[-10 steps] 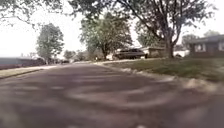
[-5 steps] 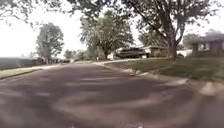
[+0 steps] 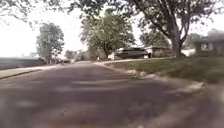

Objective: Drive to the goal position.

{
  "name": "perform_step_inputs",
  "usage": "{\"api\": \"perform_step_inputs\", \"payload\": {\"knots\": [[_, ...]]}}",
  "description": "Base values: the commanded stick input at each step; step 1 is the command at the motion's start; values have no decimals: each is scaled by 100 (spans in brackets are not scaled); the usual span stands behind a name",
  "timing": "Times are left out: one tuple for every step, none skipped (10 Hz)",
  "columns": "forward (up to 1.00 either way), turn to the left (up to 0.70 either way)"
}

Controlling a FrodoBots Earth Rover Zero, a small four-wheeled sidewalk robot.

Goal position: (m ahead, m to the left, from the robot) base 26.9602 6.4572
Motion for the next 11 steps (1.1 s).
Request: {"api": "perform_step_inputs", "payload": {"knots": [[100,-1],[100,-1],[100,-1],[100,-1],[100,-1],[100,-1],[100,0],[100,5],[100,13],[100,36],[100,30]]}}
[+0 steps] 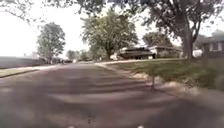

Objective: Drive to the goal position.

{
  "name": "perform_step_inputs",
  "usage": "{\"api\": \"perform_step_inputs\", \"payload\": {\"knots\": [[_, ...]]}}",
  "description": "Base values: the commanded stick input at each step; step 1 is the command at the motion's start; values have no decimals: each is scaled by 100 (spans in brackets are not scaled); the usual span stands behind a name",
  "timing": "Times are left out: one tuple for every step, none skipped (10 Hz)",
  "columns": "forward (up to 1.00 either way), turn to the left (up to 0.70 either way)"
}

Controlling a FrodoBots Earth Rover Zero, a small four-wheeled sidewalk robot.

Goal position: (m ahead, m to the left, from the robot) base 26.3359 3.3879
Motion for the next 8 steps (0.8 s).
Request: {"api": "perform_step_inputs", "payload": {"knots": [[100,14],[100,2],[100,1],[100,1],[100,1],[100,1],[100,1],[100,1]]}}
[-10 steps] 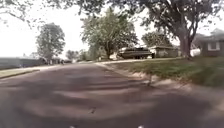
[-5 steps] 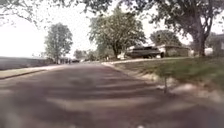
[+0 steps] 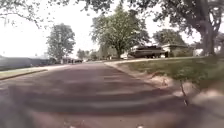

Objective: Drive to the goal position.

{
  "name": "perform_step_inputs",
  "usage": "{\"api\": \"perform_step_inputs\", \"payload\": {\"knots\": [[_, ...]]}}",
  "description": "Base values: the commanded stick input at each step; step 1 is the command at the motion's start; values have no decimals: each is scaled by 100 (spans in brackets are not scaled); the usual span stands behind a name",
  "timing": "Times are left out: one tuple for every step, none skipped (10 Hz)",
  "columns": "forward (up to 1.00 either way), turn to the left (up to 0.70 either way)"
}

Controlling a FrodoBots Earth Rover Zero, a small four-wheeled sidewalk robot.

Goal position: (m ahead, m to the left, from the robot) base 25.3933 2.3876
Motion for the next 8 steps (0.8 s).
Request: {"api": "perform_step_inputs", "payload": {"knots": [[100,1],[100,1],[100,1],[100,1],[100,1],[100,1],[100,1],[100,1]]}}
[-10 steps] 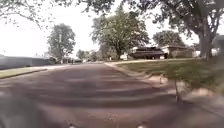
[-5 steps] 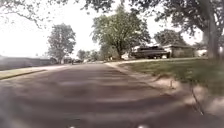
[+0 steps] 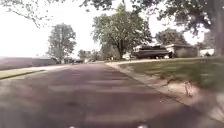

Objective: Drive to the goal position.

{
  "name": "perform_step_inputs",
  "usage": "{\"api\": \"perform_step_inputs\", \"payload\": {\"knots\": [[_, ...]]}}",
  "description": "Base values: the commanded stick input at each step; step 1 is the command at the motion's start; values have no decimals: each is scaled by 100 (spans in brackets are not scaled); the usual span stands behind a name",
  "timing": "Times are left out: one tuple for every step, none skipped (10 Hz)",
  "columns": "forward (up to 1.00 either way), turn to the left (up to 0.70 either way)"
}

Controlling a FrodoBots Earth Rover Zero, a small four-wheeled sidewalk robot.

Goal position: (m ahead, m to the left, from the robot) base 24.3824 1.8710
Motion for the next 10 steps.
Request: {"api": "perform_step_inputs", "payload": {"knots": [[100,1],[100,1],[100,1],[100,1],[100,1],[100,1],[100,1],[100,1],[100,1],[100,1]]}}
